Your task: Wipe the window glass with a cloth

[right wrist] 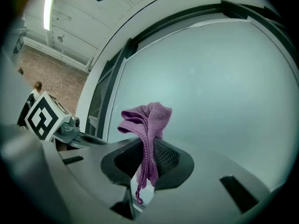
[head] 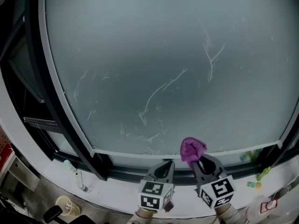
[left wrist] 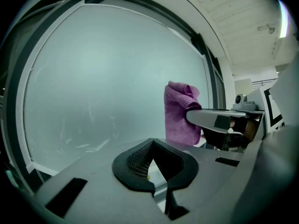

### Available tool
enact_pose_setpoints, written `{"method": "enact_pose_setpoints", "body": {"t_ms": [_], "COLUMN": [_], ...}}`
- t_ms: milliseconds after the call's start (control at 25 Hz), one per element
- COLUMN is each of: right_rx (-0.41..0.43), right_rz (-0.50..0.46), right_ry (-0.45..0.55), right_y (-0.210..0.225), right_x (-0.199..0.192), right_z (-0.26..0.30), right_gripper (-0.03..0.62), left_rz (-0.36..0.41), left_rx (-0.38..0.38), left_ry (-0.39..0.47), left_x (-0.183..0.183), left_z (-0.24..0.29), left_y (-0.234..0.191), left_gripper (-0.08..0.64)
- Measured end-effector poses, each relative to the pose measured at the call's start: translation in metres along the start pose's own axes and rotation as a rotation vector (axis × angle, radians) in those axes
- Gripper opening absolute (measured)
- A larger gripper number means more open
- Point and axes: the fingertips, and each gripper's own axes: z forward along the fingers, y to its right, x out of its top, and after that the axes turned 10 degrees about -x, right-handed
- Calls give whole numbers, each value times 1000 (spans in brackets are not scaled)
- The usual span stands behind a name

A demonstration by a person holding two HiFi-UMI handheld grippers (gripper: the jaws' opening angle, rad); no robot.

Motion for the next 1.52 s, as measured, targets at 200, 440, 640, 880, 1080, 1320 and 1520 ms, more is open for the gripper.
{"method": "enact_pose_setpoints", "body": {"t_ms": [200, 440, 640, 880, 1080, 1320, 1520], "right_rx": [14, 0, -8, -28, -37, -49, -74], "right_rz": [-83, -139, -132, -67, -11, -12, -49], "right_ry": [44, 114, 170, 207, 213, 185, 177], "right_y": [7, 12, 12, 19, 26, 28, 33], "right_x": [20, 59, 98, 150, 187, 201, 200], "right_z": [51, 100, 137, 180, 209, 236, 246], "right_gripper": [49, 49, 49, 49, 49, 49, 49], "left_rz": [23, 17, 40, 43, 35, 21, 8], "left_rx": [-8, -15, -7, -9, 6, 28, 44], "left_ry": [12, 44, 60, 44, 40, 36, 42], "left_x": [24, 51, 65, 67, 66, 63, 61], "left_z": [29, 51, 60, 62, 60, 60, 60], "left_y": [-35, -68, -91, -111, -122, -130, -133], "left_gripper": [5, 5, 5, 5, 5, 5, 5]}}
